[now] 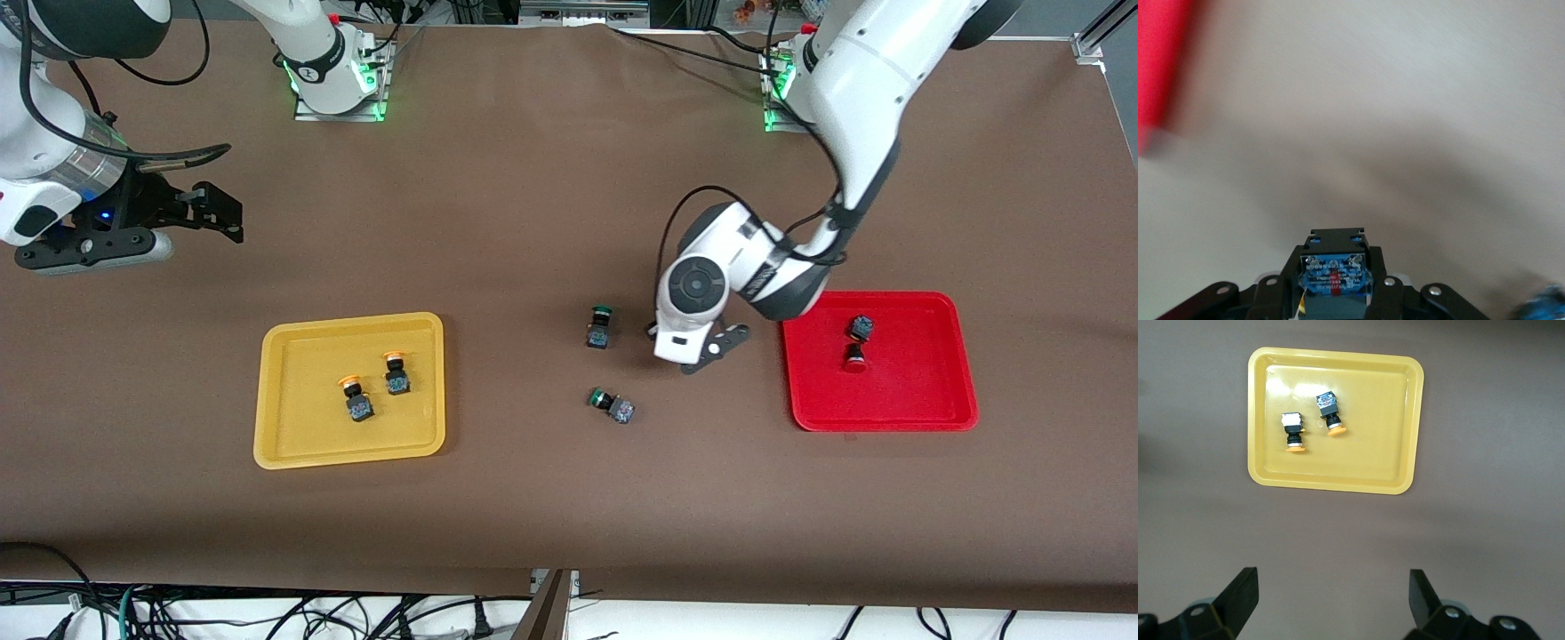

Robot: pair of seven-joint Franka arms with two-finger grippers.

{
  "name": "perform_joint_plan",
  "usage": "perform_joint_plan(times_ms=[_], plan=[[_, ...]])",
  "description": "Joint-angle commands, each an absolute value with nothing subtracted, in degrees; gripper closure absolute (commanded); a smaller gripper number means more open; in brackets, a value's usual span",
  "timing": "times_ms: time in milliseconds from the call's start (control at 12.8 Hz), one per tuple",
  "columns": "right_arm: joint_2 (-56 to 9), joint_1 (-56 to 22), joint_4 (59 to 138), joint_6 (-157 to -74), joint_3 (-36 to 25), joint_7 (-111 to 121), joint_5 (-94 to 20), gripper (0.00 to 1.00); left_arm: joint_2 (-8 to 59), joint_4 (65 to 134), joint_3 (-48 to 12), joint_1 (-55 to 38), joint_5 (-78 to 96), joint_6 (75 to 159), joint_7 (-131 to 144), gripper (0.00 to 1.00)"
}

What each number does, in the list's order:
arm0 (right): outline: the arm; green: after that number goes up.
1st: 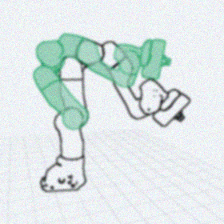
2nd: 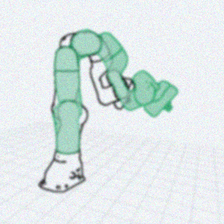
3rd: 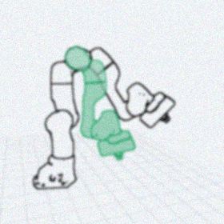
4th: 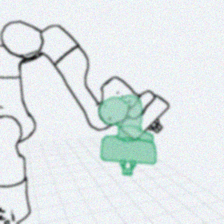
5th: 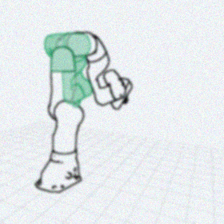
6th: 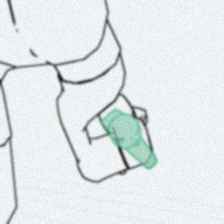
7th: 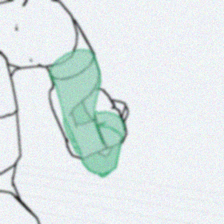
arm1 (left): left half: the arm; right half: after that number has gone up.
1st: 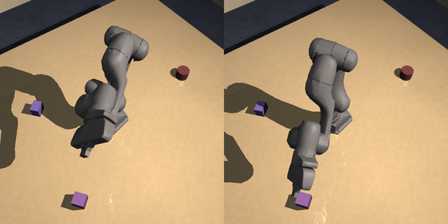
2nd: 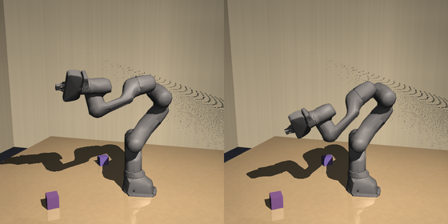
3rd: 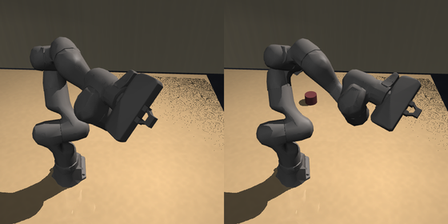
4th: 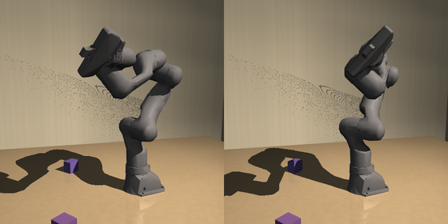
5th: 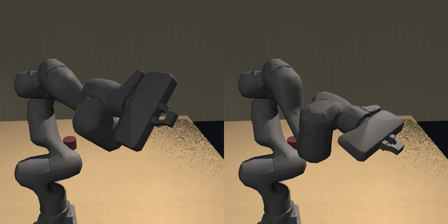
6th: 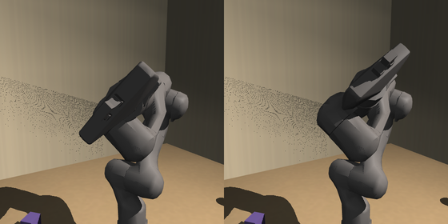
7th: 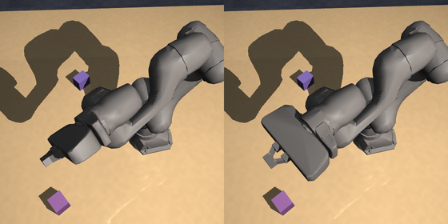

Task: Place red and yellow buttons in trays
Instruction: 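Place the red button in the red tray with the left gripper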

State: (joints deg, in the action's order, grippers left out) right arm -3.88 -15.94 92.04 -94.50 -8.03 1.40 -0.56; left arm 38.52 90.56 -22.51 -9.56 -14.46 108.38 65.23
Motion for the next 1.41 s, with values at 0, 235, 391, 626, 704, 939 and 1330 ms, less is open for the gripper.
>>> perform_joint_plan(times_ms=[0, 235, 391, 626, 704, 939, 1330], plan=[[-4.4, -15.5, 90.7, -94.2, -7.5, 1.5, 0.1, 0.00, 32.9, 91.5, -22.8, -3.1, -15.6, 99.0, 50.1, 0.86], [-4.4, -15.4, 90.7, -94.2, -7.6, 1.5, 0.1, 0.00, 30.3, 91.5, -22.7, 6.2, -15.6, 96.5, 30.0, 0.86], [-4.4, -15.4, 90.7, -94.3, -7.6, 1.4, 0.1, 0.00, 30.8, 91.5, -22.8, 14.3, -17.6, 98.2, 14.6, 0.84], [-4.4, -15.4, 90.7, -94.3, -7.6, 1.4, 0.1, 0.00, 36.8, 91.8, -22.8, 23.9, -18.7, 111.8, -9.6, 0.77], [-4.4, -15.4, 90.7, -94.3, -7.6, 1.4, 0.1, 0.00, 38.8, 92.0, -22.8, 25.7, -18.6, 114.9, -14.7, 0.75], [-4.4, -15.3, 90.7, -94.3, -7.6, 1.4, 0.1, 0.00, 39.3, 92.0, -22.8, 26.4, -18.6, 116.2, -17.1, 0.00], [-4.4, -15.3, 90.7, -94.3, -7.6, 1.4, 0.1, 0.00, 29.8, 91.2, -24.3, 25.8, -17.7, 110.1, -16.1, 0.00]])
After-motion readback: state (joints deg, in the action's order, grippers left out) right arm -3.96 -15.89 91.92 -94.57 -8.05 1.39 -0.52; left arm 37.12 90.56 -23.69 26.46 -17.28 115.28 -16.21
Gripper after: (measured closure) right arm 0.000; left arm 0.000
